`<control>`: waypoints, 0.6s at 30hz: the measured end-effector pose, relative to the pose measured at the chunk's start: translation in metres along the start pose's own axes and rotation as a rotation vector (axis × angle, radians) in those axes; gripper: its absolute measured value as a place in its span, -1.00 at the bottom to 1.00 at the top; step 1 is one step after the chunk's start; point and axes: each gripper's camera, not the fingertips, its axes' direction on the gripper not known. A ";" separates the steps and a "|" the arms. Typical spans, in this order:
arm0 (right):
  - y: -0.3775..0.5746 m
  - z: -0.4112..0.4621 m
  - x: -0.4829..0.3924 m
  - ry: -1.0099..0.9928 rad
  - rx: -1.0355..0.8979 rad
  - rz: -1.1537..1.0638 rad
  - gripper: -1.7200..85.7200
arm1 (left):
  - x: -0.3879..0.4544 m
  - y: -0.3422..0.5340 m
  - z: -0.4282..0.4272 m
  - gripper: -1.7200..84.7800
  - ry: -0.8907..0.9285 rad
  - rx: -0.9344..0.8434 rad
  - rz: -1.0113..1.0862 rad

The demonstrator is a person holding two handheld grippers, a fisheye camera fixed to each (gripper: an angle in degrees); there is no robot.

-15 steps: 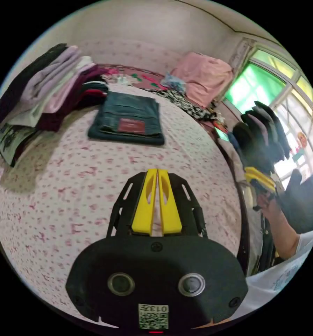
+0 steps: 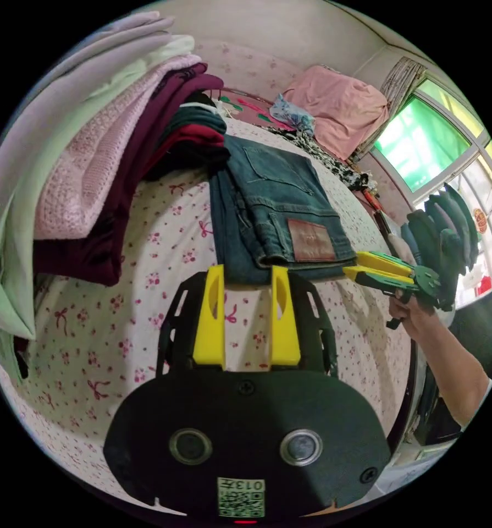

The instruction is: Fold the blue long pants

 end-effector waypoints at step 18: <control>0.021 -0.202 -0.065 -0.031 0.477 -0.249 -0.90 | 0.111 0.106 -0.404 -0.88 0.357 0.399 0.457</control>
